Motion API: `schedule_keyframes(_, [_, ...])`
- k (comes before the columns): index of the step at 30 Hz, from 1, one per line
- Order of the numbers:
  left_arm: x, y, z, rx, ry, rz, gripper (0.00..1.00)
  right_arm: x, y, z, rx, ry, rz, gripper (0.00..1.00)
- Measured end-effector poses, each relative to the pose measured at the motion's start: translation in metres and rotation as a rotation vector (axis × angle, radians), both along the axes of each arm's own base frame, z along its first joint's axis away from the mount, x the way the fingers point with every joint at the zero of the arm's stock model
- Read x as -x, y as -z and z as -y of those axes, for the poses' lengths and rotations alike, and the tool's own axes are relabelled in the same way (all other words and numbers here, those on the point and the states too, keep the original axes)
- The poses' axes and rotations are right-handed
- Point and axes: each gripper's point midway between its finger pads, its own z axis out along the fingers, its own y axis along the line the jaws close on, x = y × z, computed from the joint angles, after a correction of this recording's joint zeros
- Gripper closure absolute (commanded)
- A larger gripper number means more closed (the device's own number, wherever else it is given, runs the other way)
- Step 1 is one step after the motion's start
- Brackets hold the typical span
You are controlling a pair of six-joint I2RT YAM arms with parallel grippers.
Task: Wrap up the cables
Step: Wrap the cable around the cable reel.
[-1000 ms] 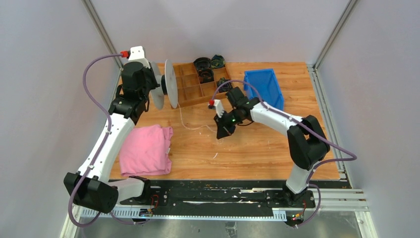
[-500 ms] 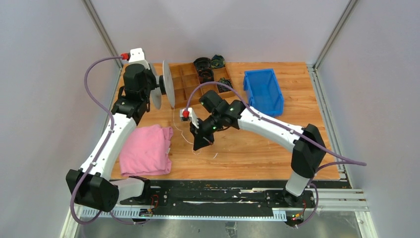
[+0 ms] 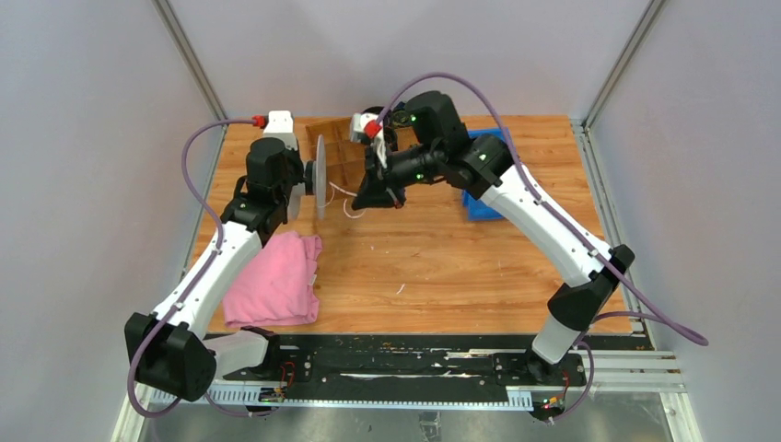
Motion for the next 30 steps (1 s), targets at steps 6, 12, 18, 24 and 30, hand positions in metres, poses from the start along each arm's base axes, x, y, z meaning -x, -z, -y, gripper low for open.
schedule_keyframes(6, [0.006,0.004,0.027,-0.058,0.120,0.001,1.00,-0.038,-0.040,0.010,-0.060,0.133,0.041,1.00])
schedule_keyframes(12, [0.014,0.009,0.055,-0.085,0.262,-0.010,1.00,-0.073,-0.042,0.017,-0.049,0.252,0.045,0.99])
schedule_keyframes(18, [0.020,0.009,0.074,-0.079,0.372,-0.010,1.00,-0.119,-0.027,0.030,-0.022,0.372,0.033,0.99])
schedule_keyframes(24, [0.028,0.010,0.091,-0.074,0.467,-0.015,1.00,-0.157,-0.020,0.039,-0.025,0.453,0.018,1.00])
schedule_keyframes(30, [0.034,0.011,0.099,-0.072,0.526,-0.021,1.00,-0.182,-0.013,0.049,-0.027,0.509,0.001,0.99])
